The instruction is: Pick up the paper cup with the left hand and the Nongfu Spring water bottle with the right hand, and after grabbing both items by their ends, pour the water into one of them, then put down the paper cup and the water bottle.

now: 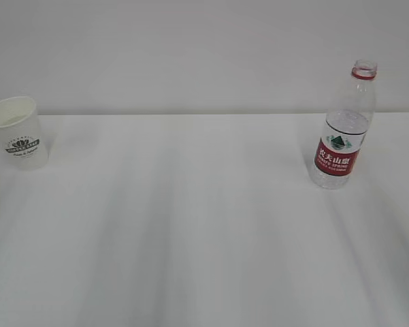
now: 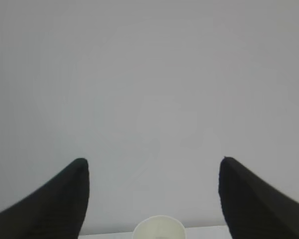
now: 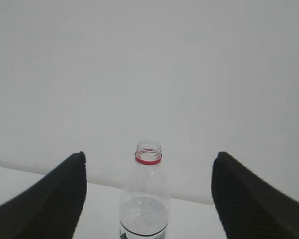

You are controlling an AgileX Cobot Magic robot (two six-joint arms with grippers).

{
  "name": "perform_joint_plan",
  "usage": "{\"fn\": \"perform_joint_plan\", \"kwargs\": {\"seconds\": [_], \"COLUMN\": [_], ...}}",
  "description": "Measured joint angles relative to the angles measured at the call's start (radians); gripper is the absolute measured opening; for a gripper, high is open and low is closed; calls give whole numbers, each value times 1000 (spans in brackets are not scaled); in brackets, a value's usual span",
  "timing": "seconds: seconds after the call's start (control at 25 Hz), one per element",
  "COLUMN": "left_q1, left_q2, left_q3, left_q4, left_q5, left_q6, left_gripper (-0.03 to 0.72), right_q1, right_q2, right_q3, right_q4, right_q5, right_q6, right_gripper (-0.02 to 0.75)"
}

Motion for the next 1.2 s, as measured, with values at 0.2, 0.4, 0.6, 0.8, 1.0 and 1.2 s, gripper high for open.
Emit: {"fn": "perform_joint_plan", "kwargs": {"seconds": [0.2, 0.4, 0.6, 0.8, 1.0, 1.2], "left_q1": [0, 0, 0, 0, 0, -7], "left_q2": [-79, -144, -208, -254, -286, -326], "left_q3": [0, -6, -62, -95, -97, -97], "left_q4": [0, 0, 0, 2, 2, 2], "left_q5": [90, 180, 325, 469, 633, 706], "left_q6": [0, 0, 0, 0, 0, 0], "left_gripper": [591, 591, 587, 580, 577, 557], "right_q1": [0, 0, 0, 0, 0, 0], "right_q2": [-126, -240, -326, -386, -439, -498], "right_q3": [0, 0, 0, 0, 0, -25], "right_q4": [-2, -2, -2, -2, -2, -2], "right_q5": [109, 231, 348, 432, 519, 690], "right_q6": [0, 0, 2, 40, 58, 62], "right_gripper": [590, 590, 590, 590, 589, 589]}}
